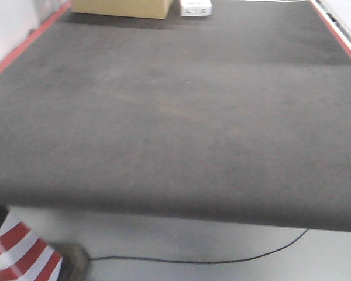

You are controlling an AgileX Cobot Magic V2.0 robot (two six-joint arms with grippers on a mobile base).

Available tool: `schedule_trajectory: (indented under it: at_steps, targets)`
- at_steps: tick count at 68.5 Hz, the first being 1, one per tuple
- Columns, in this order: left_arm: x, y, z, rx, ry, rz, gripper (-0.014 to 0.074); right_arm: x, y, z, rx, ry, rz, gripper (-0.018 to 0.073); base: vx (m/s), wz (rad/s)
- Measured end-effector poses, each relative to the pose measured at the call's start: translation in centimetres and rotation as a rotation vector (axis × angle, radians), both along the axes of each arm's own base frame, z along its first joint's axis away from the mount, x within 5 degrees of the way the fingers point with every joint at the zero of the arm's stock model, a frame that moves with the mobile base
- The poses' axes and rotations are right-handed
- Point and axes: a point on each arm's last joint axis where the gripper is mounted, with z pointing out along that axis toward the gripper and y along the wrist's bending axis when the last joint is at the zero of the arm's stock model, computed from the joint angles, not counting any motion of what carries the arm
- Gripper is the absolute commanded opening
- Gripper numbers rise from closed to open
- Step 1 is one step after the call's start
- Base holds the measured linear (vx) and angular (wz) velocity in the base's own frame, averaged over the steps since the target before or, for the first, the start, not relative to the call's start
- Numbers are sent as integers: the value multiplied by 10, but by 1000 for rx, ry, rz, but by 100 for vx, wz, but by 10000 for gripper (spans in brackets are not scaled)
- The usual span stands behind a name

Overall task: Move and align brake pads A on conveyor
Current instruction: 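Turn and approach the dark grey conveyor belt holding both pads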

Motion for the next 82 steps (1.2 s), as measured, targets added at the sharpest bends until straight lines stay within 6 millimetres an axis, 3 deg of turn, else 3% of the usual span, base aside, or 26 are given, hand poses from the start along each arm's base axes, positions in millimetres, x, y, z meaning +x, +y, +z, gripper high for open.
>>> schedule_trajectory:
  at_steps: [29, 82]
  targets:
    - [0, 0, 0, 0, 0, 0, 164, 0, 0, 0, 0, 0, 0, 25, 27, -26]
    - [0, 0, 0, 0, -1, 0, 164, 0, 0, 0, 0, 0, 0, 25, 25, 1]
